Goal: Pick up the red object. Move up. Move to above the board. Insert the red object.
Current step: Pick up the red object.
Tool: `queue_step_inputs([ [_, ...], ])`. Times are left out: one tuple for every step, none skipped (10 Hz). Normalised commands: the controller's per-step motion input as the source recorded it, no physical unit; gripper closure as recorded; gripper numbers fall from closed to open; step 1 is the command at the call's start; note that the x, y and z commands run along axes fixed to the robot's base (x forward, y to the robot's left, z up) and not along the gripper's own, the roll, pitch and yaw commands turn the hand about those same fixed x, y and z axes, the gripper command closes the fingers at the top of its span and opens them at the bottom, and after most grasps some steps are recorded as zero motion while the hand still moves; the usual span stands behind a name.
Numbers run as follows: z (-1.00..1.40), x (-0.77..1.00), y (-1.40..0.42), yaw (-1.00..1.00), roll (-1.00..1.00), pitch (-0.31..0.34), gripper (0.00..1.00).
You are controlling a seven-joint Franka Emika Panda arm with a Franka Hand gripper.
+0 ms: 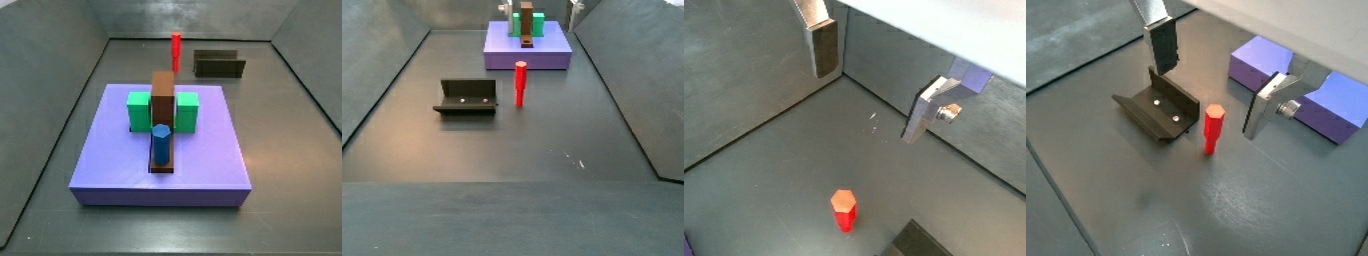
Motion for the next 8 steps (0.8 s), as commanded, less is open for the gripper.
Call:
queue_step_inputs([
  [-0.04,0.33,-0.28,0.00,-0.11,-0.041,0.00],
  [-0.19,0.39,-0.44,0.00,-0.11,-0.141,0.00],
  [-0.32,0.35,-0.43,0.00,-0.20,-0.139,0.00],
  [-0.45,0.17,-0.36,0.00,-0.27,-0.166,0.00],
  [-0.50,0.09,-0.10,-0.03,-0.28,-0.150,0.00],
  [-0.52,0.00,0.00,0.00,-0.26,-0.179,0.00],
  [-0.52,0.00,0.00,0.00,-0.22,-0.177,0.00],
  [-0.42,0.00,-0.01,0.00,-0.21,-0.153,0.00],
])
